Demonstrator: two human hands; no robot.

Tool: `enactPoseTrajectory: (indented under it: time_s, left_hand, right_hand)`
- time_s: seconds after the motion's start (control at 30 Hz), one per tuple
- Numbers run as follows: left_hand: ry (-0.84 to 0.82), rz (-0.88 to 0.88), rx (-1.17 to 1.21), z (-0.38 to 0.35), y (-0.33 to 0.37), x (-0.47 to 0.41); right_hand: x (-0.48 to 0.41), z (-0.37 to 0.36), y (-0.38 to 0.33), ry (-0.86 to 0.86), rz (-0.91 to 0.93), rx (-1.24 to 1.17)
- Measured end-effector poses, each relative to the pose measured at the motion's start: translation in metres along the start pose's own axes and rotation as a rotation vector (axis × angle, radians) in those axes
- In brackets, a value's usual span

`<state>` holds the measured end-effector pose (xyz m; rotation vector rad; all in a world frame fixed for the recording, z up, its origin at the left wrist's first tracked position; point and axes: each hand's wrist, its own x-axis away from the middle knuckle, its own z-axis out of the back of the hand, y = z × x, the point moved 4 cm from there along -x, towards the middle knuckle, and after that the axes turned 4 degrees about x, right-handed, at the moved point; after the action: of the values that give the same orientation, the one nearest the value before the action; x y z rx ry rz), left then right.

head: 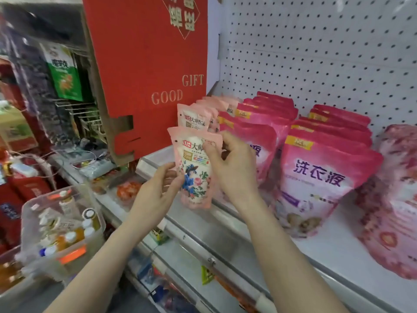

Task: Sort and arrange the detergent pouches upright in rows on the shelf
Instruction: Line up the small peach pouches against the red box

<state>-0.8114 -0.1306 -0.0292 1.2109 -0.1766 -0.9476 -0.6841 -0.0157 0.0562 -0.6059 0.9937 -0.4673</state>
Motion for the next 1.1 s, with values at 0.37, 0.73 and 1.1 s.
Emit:
enactPoseTrajectory:
  time_s: [0.37,0.73,1.1]
  left_hand:
    - [-0.119,-0.048,-0.006,0.012,-0.061,-0.122]
    - [-0.095,-0.091,-0.076,0.011,-0.076,-0.134]
    - [-0.133,-0.116,-0.083,0.015,-0.073,-0.129]
  right_hand:
    - [-0.076,-0.086,0.006,0.045,-0.126,0.305]
    - [-0.112,-0.097,-0.005,0.042,-0.121,0.445]
    - [-0.163,-0.101,0.008,-0.091,-0.224,0.998]
